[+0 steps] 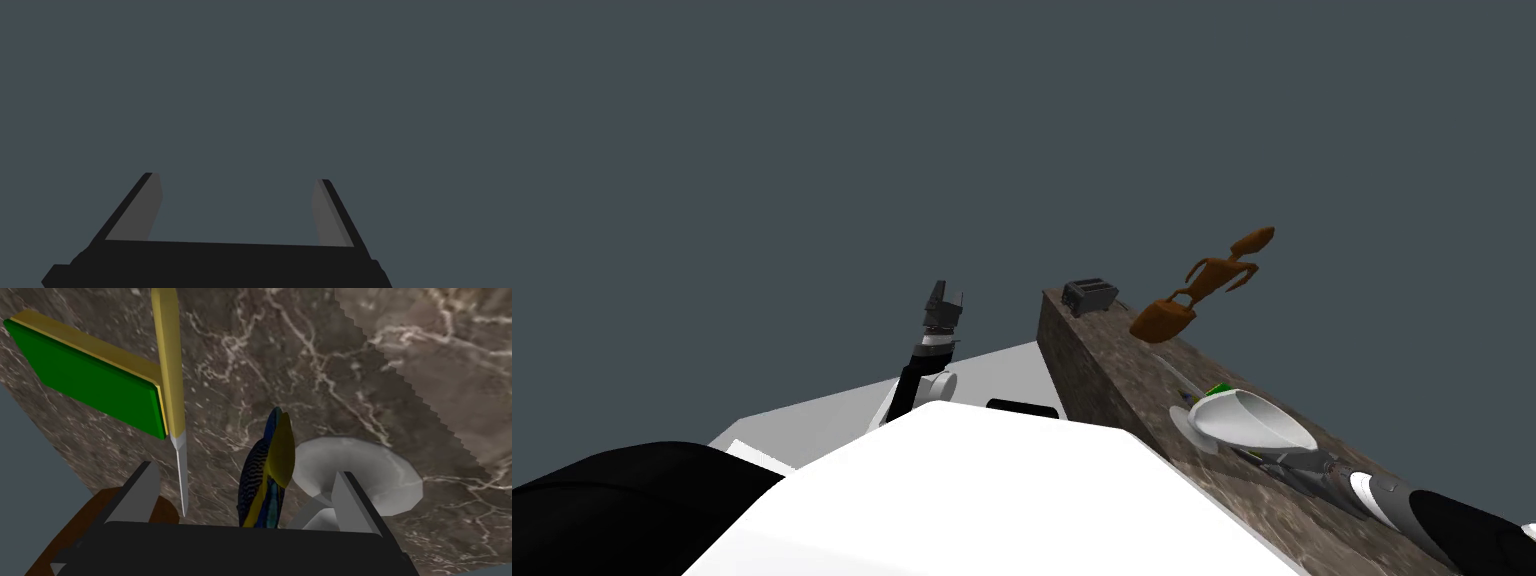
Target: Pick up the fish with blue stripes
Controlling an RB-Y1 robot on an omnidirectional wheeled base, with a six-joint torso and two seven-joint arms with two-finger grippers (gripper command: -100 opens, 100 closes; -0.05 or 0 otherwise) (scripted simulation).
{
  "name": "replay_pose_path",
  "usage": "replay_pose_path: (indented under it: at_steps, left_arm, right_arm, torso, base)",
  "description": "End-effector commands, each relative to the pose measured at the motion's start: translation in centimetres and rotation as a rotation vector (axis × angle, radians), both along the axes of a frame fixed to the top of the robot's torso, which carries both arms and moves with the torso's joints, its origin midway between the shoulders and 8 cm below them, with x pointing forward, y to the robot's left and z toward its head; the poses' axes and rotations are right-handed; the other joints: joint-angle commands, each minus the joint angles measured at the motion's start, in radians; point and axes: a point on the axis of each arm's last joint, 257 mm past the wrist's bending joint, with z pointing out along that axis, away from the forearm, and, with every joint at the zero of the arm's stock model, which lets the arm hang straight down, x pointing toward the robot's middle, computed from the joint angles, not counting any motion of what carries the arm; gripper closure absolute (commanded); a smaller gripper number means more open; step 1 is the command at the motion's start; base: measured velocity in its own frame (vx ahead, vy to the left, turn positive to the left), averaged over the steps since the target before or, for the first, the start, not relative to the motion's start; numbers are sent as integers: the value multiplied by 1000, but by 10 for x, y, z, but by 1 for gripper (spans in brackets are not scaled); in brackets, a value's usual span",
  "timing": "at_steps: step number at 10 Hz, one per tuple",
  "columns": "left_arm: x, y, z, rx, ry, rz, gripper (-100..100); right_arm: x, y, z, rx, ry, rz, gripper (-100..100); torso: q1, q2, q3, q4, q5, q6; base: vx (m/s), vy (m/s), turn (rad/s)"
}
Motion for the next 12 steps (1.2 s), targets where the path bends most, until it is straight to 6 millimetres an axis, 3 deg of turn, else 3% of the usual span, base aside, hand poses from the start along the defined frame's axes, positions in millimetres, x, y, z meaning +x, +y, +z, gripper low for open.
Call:
replay_pose_path:
  at_steps: [1,4,5,9,10,11,12]
  left_arm:
    - [0,0,0,0,0,0,0]
    - [0,0,0,0,0,0,0]
    - [0,0,0,0,0,0,0]
    - [0,0,0,0,0,0,0]
    - [0,0,0,0,0,0,0]
    - [0,0,0,0,0,0,0]
    - [0,0,0,0,1,0,0]
  right_arm:
    - [-7,-9,-5,-1,-2,-41,-100]
    - [-18,-15,-10,0,-2,-79,-100]
    - [-18,-16,-10,-1,-3,-82,100]
    - [-18,-16,-10,0,-3,-83,100]
    - [-18,-16,-10,0,-3,-83,0]
    - [-11,-12,-7,-1,-3,-59,100]
    - [-7,-9,-5,-1,-2,-41,100]
  torso:
    - [0,0,0,0,0,0]
    - [0,0,0,0,0,0]
    - [0,-2,-1,0,0,1]
    - [0,-7,-4,-1,0,1]
    - [0,-7,-4,-1,0,1]
    - [0,-7,-4,-1,0,1]
    - [1,-8,-5,-2,1,3]
  base:
    - [-110,-9,217]
    - [-84,-7,196]
    - [-8,-1,-11]
    - [-1,1,-1]
    - [0,0,0]
    - [48,5,-212]
    - [90,10,-282]
